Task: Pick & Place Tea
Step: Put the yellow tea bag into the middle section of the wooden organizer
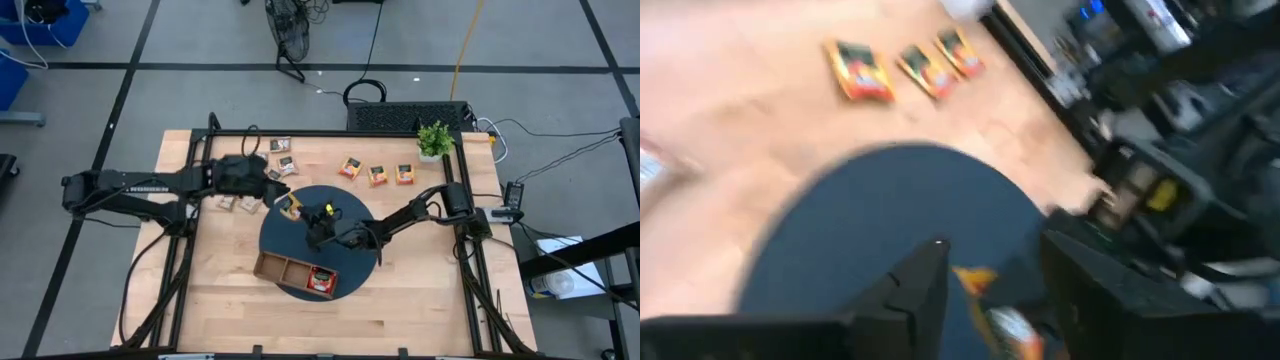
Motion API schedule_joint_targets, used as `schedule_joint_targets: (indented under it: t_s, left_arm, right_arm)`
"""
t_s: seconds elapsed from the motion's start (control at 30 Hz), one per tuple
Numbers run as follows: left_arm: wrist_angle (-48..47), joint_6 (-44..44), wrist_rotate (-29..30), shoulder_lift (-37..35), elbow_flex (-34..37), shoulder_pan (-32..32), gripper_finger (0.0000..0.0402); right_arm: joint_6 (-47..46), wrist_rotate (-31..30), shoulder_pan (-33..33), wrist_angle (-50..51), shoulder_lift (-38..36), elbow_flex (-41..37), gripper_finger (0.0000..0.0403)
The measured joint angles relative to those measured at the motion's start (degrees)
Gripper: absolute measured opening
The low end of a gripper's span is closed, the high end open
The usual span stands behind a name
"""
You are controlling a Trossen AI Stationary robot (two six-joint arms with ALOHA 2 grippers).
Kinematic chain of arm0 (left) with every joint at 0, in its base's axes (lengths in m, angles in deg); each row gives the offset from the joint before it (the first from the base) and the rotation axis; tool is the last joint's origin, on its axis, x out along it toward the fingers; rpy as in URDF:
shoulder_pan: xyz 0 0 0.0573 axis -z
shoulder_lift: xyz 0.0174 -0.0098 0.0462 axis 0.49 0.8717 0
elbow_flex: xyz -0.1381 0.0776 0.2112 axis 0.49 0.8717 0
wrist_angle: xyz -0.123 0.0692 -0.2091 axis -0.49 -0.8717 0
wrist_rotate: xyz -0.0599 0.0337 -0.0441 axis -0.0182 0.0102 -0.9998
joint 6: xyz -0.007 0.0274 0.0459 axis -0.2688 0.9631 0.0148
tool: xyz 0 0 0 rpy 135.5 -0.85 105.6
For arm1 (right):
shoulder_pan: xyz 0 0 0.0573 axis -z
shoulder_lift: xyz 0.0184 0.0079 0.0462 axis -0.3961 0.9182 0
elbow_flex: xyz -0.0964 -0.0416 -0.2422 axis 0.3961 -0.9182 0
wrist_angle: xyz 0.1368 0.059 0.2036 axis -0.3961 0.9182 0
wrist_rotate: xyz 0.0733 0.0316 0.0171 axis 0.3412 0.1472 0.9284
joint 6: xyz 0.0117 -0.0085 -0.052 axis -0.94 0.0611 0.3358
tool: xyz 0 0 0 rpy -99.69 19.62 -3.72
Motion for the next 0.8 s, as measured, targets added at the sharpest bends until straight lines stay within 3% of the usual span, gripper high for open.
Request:
schedule_joint_targets:
  t_s: [0.13,0.27,0.5,0.8]
  left_arm:
    - [-2.95,-1.64,-9.02,1.55,-3.32,-1.68,0.0204]
    - [-5.03,-1.83,-12.89,1.94,-4.37,-1.61,0.0237]
    - [-14.85,-1.93,-11.05,1.97,-4.33,-2.36,0.0261]
    - [-13.82,-2.11,-8.21,2.99,-4.33,-0.95,0.0262]
  right_arm:
    - [-0.65,-0.08,0.46,1.68,-0.03,0.00,0.0000]
    - [-1.14,-0.21,0.79,2.76,-0.02,0.00,0.0000]
    - [-0.83,-0.25,0.57,2.55,-0.05,0.00,0.0000]
    - [-0.22,-0.01,0.75,2.47,-0.05,0.00,0.0000]
